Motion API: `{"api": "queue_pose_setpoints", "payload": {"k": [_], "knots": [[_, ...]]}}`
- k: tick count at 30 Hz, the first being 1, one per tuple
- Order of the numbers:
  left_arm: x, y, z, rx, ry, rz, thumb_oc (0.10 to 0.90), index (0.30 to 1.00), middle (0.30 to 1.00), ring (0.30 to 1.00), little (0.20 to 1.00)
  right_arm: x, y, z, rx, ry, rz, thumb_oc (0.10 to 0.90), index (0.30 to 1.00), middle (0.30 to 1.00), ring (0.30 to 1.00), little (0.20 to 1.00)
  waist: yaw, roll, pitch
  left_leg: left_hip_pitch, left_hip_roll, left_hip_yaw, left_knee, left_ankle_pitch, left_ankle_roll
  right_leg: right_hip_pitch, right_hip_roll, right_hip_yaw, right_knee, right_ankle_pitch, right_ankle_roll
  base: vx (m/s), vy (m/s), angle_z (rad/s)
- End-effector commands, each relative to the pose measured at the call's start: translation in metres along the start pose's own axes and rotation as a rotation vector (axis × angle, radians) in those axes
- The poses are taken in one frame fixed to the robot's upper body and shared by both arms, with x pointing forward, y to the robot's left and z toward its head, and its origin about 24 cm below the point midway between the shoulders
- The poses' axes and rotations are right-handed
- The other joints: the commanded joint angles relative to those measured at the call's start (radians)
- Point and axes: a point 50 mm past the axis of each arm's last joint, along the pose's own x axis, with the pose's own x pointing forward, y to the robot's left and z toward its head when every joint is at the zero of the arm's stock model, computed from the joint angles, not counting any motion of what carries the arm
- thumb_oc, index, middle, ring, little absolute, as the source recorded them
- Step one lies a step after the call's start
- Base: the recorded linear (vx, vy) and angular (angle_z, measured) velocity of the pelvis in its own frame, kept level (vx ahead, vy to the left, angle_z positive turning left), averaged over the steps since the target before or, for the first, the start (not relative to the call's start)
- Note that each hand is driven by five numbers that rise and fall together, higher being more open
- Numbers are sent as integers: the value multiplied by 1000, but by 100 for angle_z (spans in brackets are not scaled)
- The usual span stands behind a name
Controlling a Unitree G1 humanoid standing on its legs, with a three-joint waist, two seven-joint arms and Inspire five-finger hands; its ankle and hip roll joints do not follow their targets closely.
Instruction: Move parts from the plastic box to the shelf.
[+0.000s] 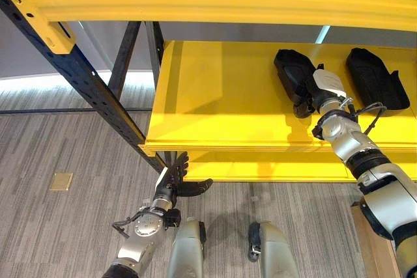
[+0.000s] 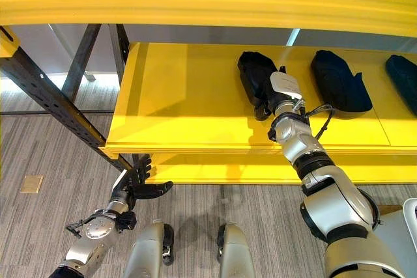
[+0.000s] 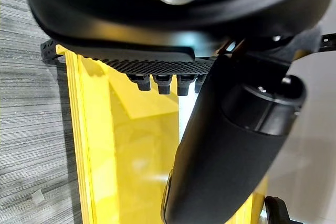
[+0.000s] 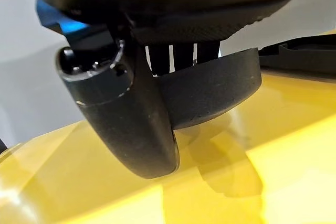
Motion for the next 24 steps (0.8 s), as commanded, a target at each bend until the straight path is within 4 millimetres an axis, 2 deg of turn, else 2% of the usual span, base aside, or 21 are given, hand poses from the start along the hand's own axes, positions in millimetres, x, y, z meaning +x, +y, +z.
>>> {"api": "queue_pose_setpoints", "payload": {"k": [1,2,3,4,5,24], "knots": [[2,-8,33,-24,-192,-62,900,1000,1000,1000,1000,15,-47,23,-22,-72,-174,400,300,300,300,300,19,3,-69,54,40,-89,-62,14,-21,33,-20,-17,-61,39,28,0,0,0],[2,-9,33,-23,-192,-65,900,1000,1000,1000,1000,15,-46,23,-16,-73,-169,400,300,300,300,300,18,4,-67,53,40,-89,-61,14,-21,33,-20,-19,-60,38,27,0,0,0],[2,-9,33,-21,-192,-67,900,1000,1000,1000,1000,15,-45,24,-13,-77,-164,531,484,484,484,484,19,4,-67,54,40,-89,-62,14,-20,33,-19,-18,-60,38,27,0,0,0],[2,-9,34,-21,-193,-68,900,1000,1000,1000,1000,15,-44,26,-5,-82,-156,865,951,951,951,951,19,4,-67,52,40,-89,-60,13,-20,32,-19,-17,-59,38,27,0,0,0],[2,-9,33,-22,-192,-69,900,1000,1000,1000,1000,14,-42,27,13,-86,-150,900,1000,1000,1000,1000,19,3,-65,53,40,-89,-58,12,-21,33,-19,-17,-59,38,27,0,0,0],[3,-7,34,-19,-192,-51,900,1000,1000,1000,1000,11,-39,44,51,-173,-142,900,1000,1000,1000,1000,11,3,-58,44,43,-87,-55,13,-25,23,-22,-14,-58,40,27,0,0,0]]}}
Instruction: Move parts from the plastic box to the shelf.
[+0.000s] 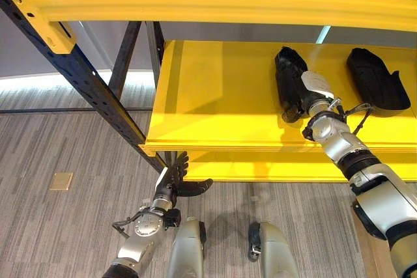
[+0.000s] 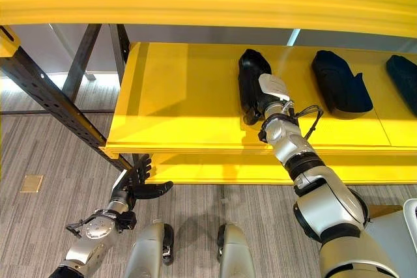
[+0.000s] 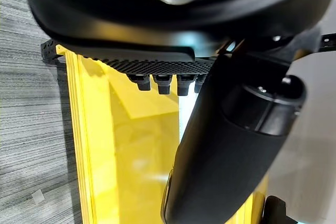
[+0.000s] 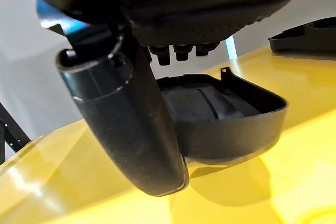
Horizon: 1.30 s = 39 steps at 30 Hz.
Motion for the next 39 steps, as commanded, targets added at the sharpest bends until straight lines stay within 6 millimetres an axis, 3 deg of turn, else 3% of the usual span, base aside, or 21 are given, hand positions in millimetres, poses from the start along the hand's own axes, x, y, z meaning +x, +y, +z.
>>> {"api": "queue_pose_setpoints", "payload": {"k": [1,15,39], "knots": [[3,-7,34,-21,-192,-53,900,1000,1000,1000,1000,10,-46,29,16,-133,-163,900,1000,1000,1000,1000,13,3,-55,47,45,-86,-50,7,-22,26,-22,-14,-51,35,26,0,0,0],[2,-4,33,-17,-188,-45,900,1000,1000,1000,1000,7,-63,37,-64,-203,-198,900,1000,1000,1000,1000,5,-3,-55,34,47,-88,-41,5,-22,14,-22,-10,-46,36,27,0,0,0],[2,-3,34,-7,-193,-62,900,1000,1000,1000,1000,12,-73,7,-351,-93,-143,900,1000,1000,1000,1000,15,-3,-42,16,46,-97,-17,-3,-23,5,-27,-15,-27,28,27,0,0,0]]}}
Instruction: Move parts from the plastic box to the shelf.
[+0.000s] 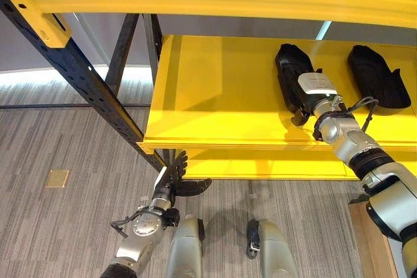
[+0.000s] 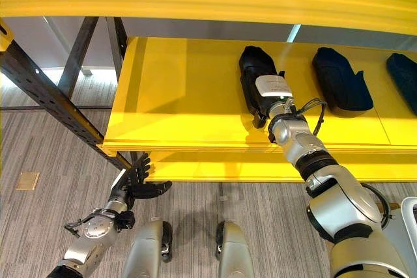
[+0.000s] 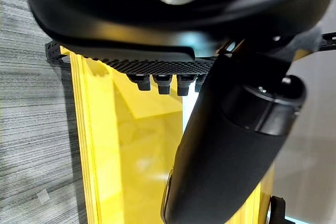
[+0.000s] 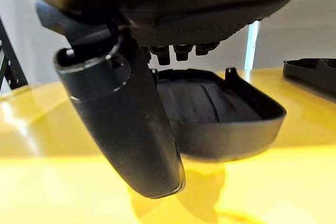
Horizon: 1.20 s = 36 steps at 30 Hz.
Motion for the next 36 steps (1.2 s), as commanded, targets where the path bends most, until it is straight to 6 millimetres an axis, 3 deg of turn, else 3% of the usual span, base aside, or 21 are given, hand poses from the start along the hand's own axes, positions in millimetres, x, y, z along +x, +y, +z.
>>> {"api": "queue_pose_setpoints", "payload": {"k": [1,36], "knots": [[2,-6,33,-21,-190,-62,900,1000,1000,1000,1000,11,-70,-5,-48,10,-212,900,1000,1000,1000,1000,13,10,-49,38,46,-96,-38,4,-27,26,-26,-16,-41,31,25,0,0,0],[2,-1,38,-23,-205,-48,900,1000,1000,1000,1000,19,-106,18,-72,-35,-313,900,1000,1000,1000,1000,26,23,-45,-3,36,-107,-18,7,-28,-13,-30,-14,-24,37,27,0,0,0]]}}
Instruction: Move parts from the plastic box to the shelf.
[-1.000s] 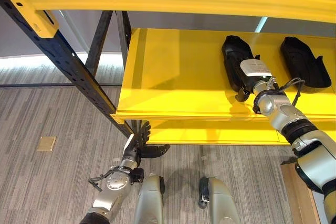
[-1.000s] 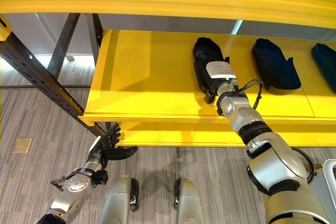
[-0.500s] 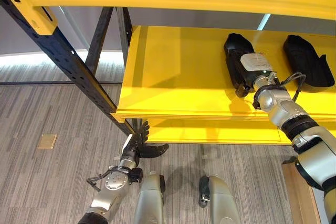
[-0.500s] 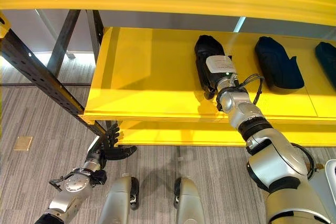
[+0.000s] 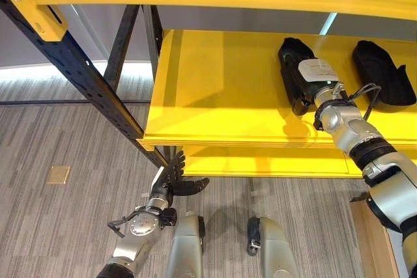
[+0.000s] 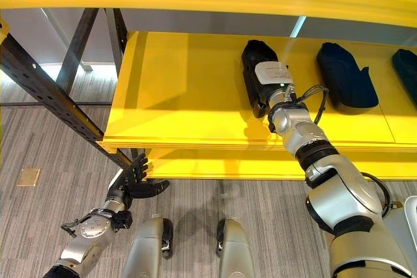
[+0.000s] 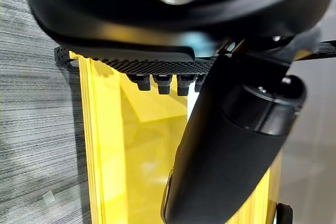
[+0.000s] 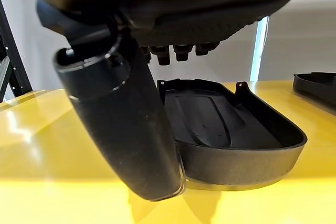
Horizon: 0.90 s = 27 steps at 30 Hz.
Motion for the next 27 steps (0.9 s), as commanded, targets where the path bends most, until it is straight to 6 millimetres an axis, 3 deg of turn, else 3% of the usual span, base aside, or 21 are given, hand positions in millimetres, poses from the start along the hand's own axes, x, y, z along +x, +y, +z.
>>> {"api": "queue_pose_setpoints", "payload": {"k": [1,15,27], "knots": [[3,-6,37,-8,-210,-54,900,1000,1000,1000,1000,14,-74,6,-53,-16,-238,900,1000,1000,1000,1000,23,14,-51,31,38,-105,-40,9,-27,22,-26,-14,-51,42,27,0,0,0],[2,-4,35,-7,-199,-39,900,1000,1000,1000,1000,6,-73,19,-18,-116,-260,900,1000,1000,1000,1000,13,18,-49,17,40,-106,-33,10,-28,10,-26,-14,-42,39,24,0,0,0],[-2,4,31,14,-187,3,900,1000,1000,1000,1000,-24,-88,24,60,-267,-374,900,1000,1000,1000,1000,-15,13,-53,13,50,-101,-21,2,-29,0,-21,-13,-31,29,23,0,0,0]]}}
